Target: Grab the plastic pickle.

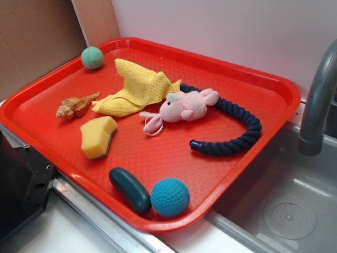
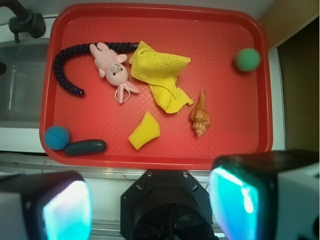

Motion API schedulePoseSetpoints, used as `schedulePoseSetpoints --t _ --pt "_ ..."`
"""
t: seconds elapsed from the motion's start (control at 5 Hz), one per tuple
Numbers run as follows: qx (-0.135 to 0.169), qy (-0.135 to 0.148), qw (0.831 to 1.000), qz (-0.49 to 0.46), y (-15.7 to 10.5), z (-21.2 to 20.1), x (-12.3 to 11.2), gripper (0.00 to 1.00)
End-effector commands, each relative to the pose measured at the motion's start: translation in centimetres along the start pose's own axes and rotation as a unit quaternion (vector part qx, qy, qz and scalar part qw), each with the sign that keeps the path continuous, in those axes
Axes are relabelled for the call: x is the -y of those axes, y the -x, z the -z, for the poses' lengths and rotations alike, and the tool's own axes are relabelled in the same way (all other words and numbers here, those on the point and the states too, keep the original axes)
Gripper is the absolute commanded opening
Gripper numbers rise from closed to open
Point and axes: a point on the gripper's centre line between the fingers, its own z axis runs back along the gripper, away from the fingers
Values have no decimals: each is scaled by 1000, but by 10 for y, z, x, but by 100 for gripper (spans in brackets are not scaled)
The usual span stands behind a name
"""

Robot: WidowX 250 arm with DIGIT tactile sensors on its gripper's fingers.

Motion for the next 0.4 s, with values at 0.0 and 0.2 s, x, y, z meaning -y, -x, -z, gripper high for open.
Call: schedulePoseSetpoints --t 0.0,0.2 --pt "0 0 1000 0 0 0 0 100" --pt "-28 0 992 125 -12 45 32 100"
